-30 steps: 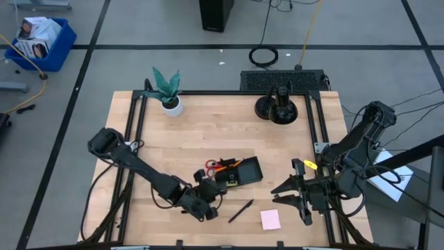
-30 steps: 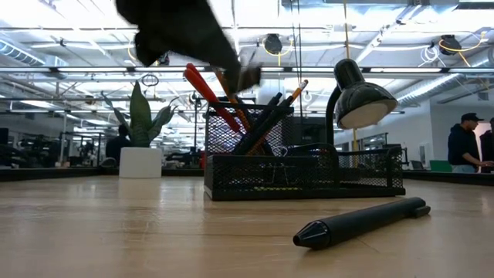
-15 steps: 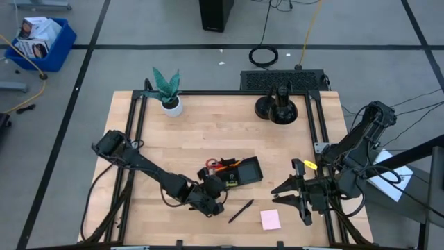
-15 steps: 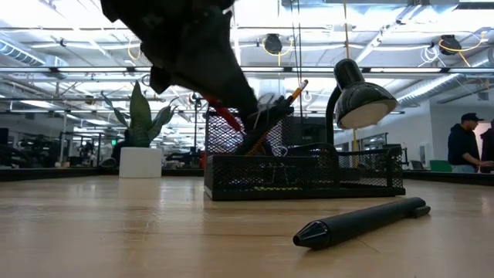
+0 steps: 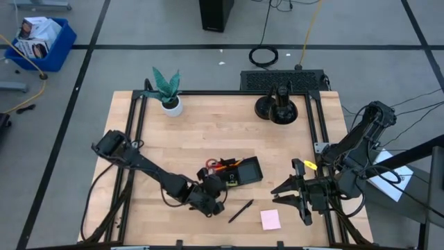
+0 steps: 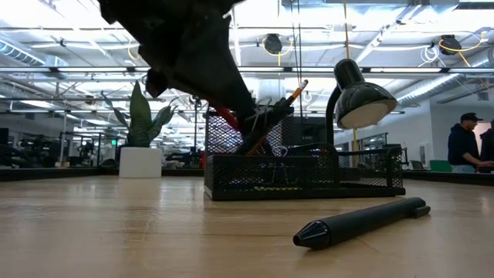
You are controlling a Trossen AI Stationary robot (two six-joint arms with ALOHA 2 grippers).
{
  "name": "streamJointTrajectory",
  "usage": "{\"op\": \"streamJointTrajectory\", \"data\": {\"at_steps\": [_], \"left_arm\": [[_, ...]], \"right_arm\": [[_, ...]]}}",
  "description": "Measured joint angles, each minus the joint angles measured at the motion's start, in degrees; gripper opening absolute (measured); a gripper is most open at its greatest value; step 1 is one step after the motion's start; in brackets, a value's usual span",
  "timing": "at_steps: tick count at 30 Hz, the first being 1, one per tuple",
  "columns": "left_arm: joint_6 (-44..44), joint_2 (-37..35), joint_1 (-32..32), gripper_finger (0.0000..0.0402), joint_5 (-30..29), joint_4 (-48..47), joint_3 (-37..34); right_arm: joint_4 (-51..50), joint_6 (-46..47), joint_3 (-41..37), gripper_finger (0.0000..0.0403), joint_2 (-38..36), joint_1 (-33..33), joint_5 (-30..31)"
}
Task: Pick and place office supplies into organizer
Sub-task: Put the left black binder clip into the black desk organizer
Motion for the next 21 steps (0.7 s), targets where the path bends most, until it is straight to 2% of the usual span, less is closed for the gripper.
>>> {"op": "streamJointTrajectory", "data": {"at_steps": [4, 12, 21], "left_arm": [[0.46, 0.0, -1.49, 0.0, -1.43, 2.65, 0.0], [-2.94, 0.52, -3.22, 0.0, -5.93, 0.91, 0.0], [-6.04, 3.03, -3.2, 0.0, -5.8, 1.15, -0.05]], "right_arm": [[-0.07, -0.13, 0.0, 0.01, 0.0, 0.0, 0.0], [-0.09, -0.2, 0.0, 0.01, 0.0, 0.0, 0.0], [-0.24, -0.2, 0.0, 0.01, 0.0, 0.0, 0.0]]}}
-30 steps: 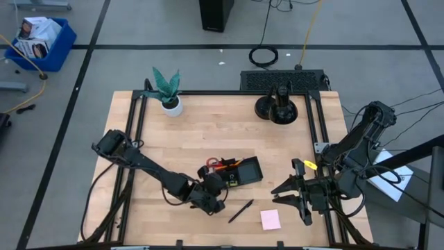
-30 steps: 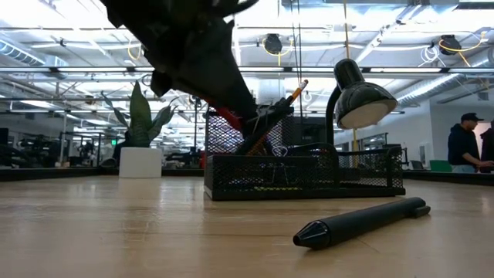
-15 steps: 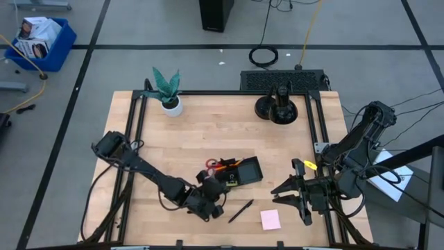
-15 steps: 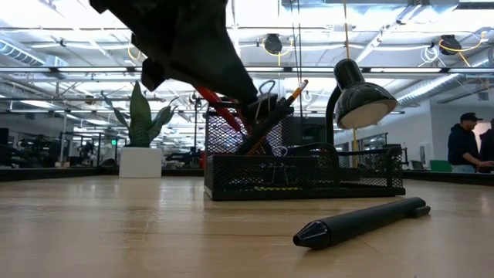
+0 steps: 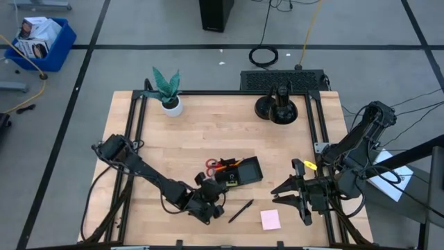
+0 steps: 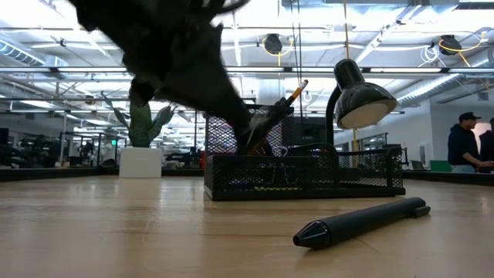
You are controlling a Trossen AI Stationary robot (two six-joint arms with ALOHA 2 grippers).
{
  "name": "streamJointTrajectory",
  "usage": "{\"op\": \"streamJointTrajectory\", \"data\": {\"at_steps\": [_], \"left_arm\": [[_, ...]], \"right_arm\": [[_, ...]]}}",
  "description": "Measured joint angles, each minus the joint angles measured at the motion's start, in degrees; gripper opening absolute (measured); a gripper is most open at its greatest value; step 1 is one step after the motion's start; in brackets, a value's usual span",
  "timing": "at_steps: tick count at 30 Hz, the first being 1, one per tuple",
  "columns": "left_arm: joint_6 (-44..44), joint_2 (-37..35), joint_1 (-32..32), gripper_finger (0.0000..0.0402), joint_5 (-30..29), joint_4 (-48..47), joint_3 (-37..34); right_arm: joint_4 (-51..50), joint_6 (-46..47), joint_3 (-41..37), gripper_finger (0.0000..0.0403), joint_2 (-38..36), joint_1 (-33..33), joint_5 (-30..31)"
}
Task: Pick and place office supplies into organizer
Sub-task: Put the left black binder clip into the black desk organizer
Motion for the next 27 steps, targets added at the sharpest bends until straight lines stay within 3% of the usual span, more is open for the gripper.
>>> {"op": "streamJointTrajectory", "data": {"at_steps": [9, 27], "left_arm": [[-0.09, -0.06, 2.28, 0.0, 2.64, -1.19, 0.06], [3.32, -0.08, 2.45, 0.0, 0.67, -1.49, 1.41]], "right_arm": [[-0.02, 0.02, 0.0, 0.01, 0.02, 0.0, 0.0], [-0.92, 0.22, 0.0, 0.01, 0.02, 0.0, -0.04]]}}
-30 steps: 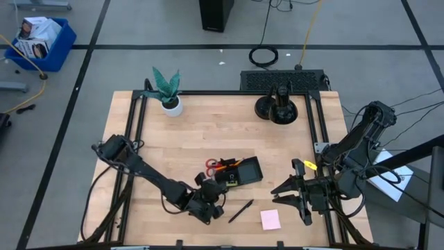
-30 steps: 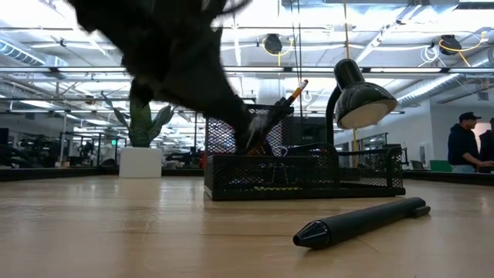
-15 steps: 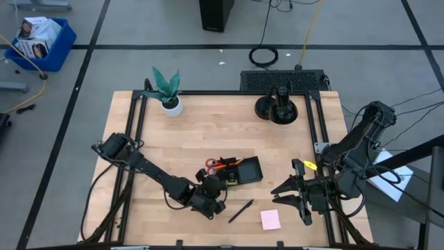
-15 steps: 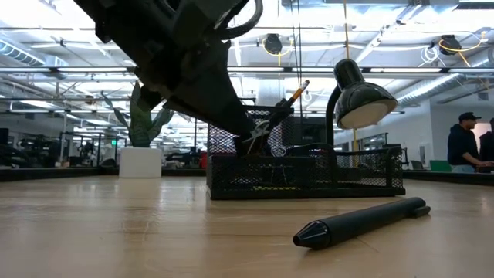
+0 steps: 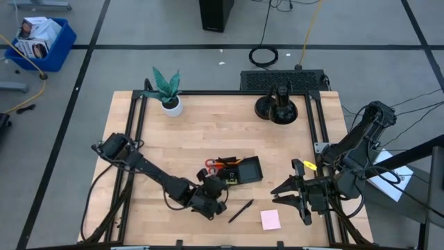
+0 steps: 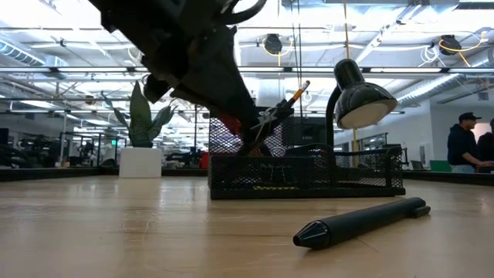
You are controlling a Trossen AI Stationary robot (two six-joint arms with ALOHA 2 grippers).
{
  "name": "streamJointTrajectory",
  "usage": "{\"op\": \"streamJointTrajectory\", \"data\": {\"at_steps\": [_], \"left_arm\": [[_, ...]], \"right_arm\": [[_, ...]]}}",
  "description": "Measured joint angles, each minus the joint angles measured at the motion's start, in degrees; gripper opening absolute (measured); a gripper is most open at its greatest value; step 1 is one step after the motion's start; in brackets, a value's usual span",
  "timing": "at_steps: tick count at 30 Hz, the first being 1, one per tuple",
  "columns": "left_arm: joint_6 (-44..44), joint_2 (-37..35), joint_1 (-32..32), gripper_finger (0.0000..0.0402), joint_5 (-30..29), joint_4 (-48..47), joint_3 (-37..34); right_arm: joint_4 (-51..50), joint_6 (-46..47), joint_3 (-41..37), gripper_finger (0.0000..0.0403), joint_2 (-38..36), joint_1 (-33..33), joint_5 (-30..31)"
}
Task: Pick and place office supplies into organizer
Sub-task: Put the left black binder clip into the black desk organizer
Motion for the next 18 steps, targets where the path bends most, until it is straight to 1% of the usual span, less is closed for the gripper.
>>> {"op": "streamJointTrajectory", "data": {"at_steps": [3, 6, 18], "left_arm": [[-0.11, 0.0, 0.17, 0.0, -0.9, -1.99, 0.04], [-1.85, -0.01, 0.75, 0.0, 0.04, -4.55, 0.04], [-1.5, 0.0, 2.22, 0.0, 2.52, -6.54, 0.04]], "right_arm": [[0.02, 0.0, 0.0, 0.01, 0.0, 0.0, 0.0], [0.02, 0.0, 0.0, 0.01, 0.0, 0.0, 0.02], [0.02, 0.02, 0.0, 0.01, 0.0, 0.0, -0.01]]}}
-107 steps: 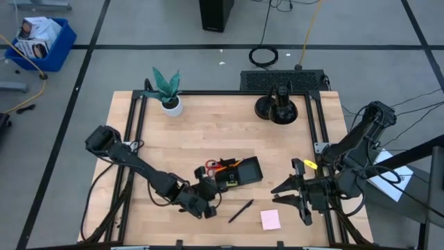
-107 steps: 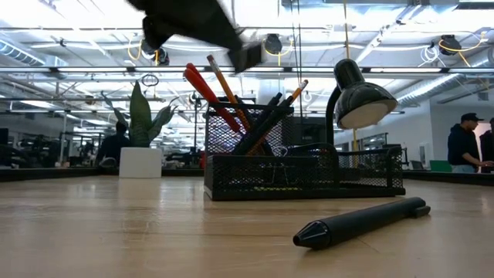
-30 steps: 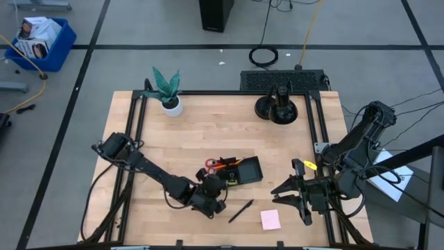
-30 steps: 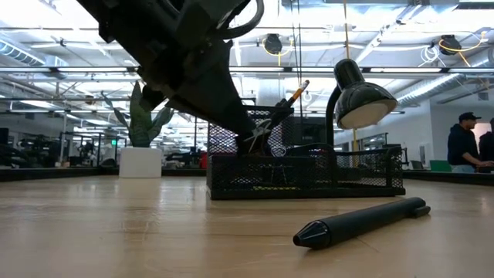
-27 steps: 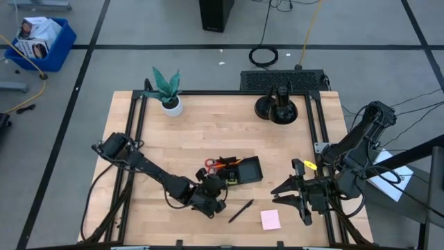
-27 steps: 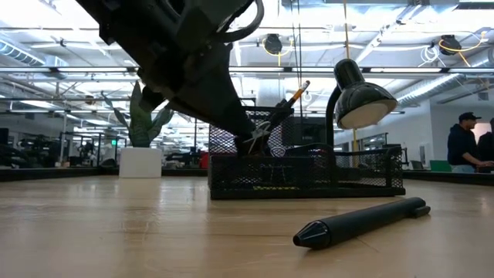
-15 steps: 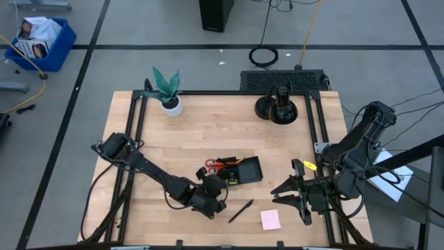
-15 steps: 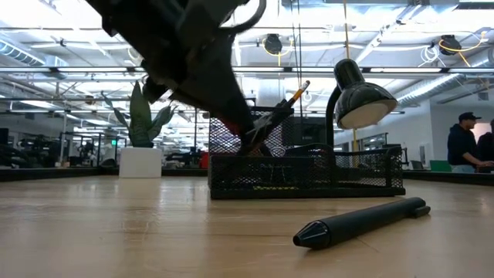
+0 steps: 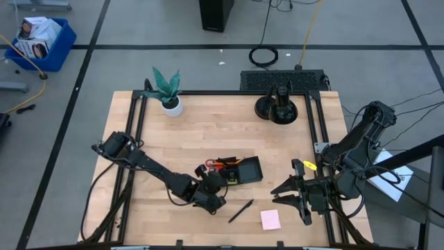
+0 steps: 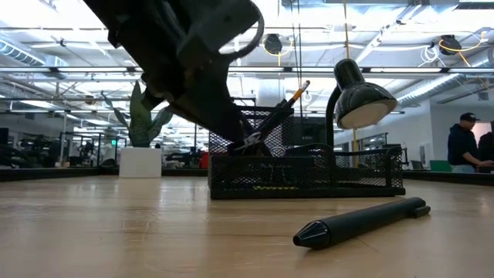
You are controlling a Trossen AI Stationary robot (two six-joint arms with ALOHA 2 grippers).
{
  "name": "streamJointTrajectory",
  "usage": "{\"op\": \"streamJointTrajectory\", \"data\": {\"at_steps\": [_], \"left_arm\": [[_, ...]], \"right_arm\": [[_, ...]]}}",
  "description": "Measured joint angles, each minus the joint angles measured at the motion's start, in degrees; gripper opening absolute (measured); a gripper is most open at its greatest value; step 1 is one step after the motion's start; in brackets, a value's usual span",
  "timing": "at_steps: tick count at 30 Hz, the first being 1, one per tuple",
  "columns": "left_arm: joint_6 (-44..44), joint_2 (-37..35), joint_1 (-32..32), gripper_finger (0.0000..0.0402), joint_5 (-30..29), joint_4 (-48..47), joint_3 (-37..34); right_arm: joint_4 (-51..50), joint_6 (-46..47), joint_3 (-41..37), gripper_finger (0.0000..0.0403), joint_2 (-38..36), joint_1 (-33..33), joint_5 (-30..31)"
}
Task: Pick and place office supplies into organizer
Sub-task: Put the left black binder clip into the black desk organizer
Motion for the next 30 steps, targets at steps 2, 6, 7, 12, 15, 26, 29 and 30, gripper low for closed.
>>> {"op": "streamJointTrajectory", "data": {"at_steps": [2, 6, 7, 12, 15, 26, 29, 30], "left_arm": [[-0.02, 0.0, 0.02, 0.0, 0.05, 0.01, 0.0], [-0.02, 0.0, -0.07, 0.0, -0.02, 0.01, 0.0], [-0.02, 0.0, -0.07, 0.0, -0.07, 0.01, 0.0], [-0.04, 0.0, 0.34, 0.0, -0.96, -0.26, 0.0], [-0.07, 0.0, 0.71, 0.0, -1.0, -0.42, 0.0], [-0.69, 0.0, 1.07, 0.0003, -0.41, -1.73, 0.0], [-1.4, 0.0, 1.09, 0.0012, -0.41, -2.48, 0.0], [-1.58, 0.0, 1.09, 0.0015, -0.41, -2.7, 0.0]], "right_arm": [[0.0, 0.09, 0.0, 0.01, 0.0, 0.0, 0.0], [0.01, 0.14, 0.0, 0.01, 0.0, 0.0, 0.0], [0.01, 0.15, 0.0, 0.01, 0.0, 0.0, 0.01], [0.01, 0.21, 0.0, 0.01, 0.0, 0.0, 0.0], [0.01, 0.76, 0.0, 0.01, 0.0, 0.0, 0.0], [0.02, 0.83, 0.0, 0.01, 0.0, 0.0, -0.2], [0.02, 0.83, 0.0, 0.01, 0.0, 0.0, -0.21], [0.0, 0.83, 0.0, 0.01, 0.0, 0.0, -0.22]]}}
